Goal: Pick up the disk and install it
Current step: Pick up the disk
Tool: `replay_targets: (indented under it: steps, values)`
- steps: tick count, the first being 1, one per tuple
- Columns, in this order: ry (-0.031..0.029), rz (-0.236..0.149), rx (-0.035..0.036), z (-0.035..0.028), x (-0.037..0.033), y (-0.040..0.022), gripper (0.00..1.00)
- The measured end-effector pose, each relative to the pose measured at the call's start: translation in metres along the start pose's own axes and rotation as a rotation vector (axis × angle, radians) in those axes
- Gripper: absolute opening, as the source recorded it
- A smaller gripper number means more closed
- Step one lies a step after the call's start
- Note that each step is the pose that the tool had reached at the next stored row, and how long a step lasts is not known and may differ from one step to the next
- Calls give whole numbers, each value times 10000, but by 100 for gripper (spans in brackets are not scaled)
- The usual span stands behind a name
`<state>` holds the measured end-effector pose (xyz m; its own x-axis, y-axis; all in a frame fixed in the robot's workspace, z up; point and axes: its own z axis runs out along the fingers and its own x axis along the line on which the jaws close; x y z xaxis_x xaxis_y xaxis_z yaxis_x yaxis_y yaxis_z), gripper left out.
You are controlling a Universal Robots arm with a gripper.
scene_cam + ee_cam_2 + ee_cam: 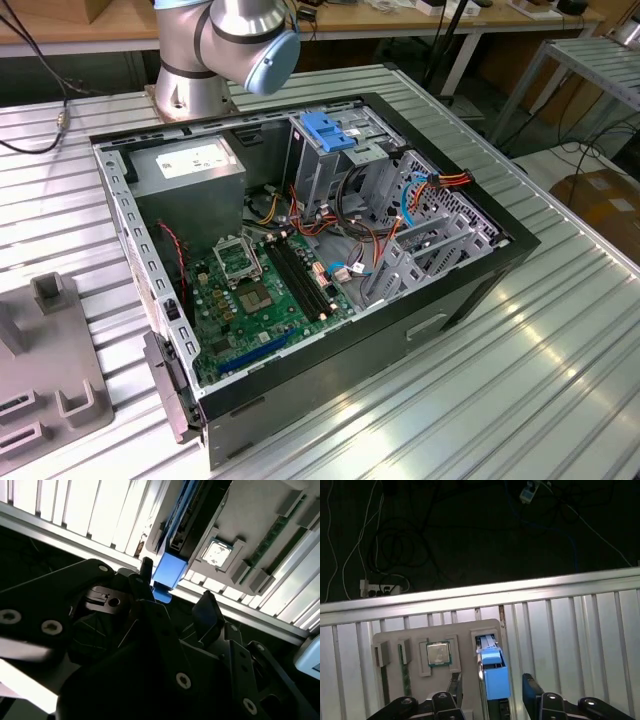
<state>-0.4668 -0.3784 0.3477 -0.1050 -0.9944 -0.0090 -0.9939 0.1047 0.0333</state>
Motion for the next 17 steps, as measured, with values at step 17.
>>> replay_targets:
  steps: [17]
  values:
    - [80,-419,332,259,-34,48,59]
